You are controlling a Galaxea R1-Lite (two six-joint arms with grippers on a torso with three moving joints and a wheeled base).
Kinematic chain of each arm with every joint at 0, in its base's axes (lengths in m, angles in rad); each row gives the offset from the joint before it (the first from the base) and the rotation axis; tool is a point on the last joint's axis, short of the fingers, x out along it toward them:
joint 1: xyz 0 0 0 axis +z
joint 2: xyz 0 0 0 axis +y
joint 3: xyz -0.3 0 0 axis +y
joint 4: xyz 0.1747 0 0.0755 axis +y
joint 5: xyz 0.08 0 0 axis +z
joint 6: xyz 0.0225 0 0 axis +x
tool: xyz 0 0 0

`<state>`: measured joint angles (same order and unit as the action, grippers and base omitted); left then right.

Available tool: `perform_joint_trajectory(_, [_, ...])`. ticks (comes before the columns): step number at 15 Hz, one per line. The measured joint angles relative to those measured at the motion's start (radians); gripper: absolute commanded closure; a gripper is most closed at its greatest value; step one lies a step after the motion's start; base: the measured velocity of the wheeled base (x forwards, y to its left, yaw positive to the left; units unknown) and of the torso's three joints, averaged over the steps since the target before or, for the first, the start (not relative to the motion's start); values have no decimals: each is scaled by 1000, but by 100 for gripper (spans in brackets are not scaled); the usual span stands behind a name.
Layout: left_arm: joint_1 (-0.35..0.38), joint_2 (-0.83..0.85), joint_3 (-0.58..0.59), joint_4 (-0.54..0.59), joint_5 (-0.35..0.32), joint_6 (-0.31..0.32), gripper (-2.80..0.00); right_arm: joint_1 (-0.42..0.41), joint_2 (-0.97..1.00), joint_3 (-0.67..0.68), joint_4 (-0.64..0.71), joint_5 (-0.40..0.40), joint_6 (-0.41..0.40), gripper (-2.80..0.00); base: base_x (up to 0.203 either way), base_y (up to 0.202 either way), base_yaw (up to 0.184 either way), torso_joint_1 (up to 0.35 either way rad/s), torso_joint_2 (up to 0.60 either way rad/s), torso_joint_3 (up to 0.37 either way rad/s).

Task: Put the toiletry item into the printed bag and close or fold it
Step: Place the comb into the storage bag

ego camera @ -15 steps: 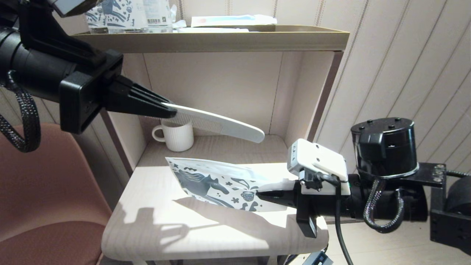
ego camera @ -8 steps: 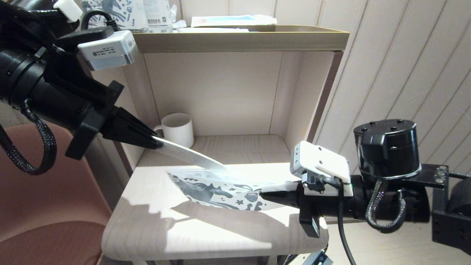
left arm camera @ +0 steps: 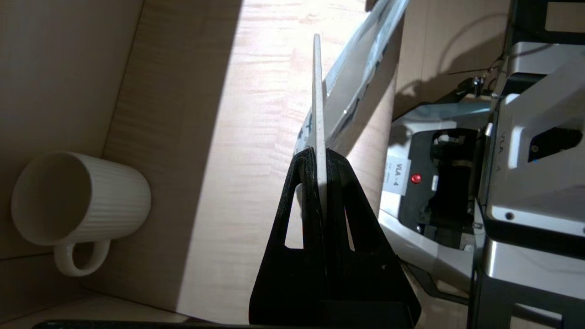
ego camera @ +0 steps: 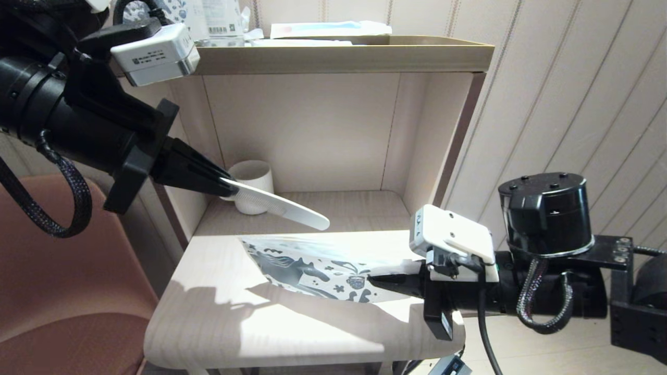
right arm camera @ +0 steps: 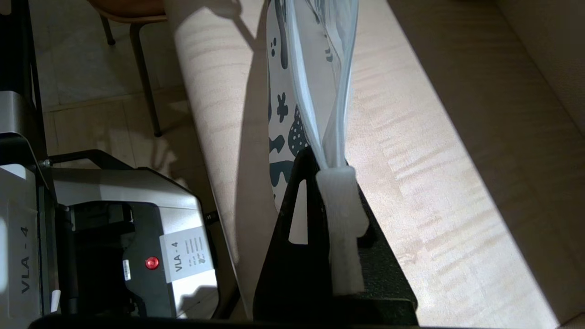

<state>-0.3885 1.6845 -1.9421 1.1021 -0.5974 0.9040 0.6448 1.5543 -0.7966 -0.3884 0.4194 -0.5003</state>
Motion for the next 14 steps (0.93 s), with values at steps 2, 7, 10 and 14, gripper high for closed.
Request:
perform_joint_trajectory(2, [-6, 0, 2, 29, 1, 0, 0, 3, -1, -2, 1, -3, -4, 0, 0, 0, 0, 0, 0, 0])
perform_joint_trajectory(7, [-40, -5, 3, 20, -1, 0, 0, 6, -3, 13, 0, -3, -5, 0, 0, 0, 0, 0, 0, 0])
perform_joint_trajectory(10, [-43, -39, 1, -33, -6, -17, 0, 5, -3, 17, -2, -3, -5, 0, 0, 0, 0, 0, 0, 0])
perform_joint_trajectory(14, [-44, -76, 2, 8, -34, -21, 0, 4, -3, 28, -6, -3, -4, 0, 0, 0, 0, 0, 0, 0])
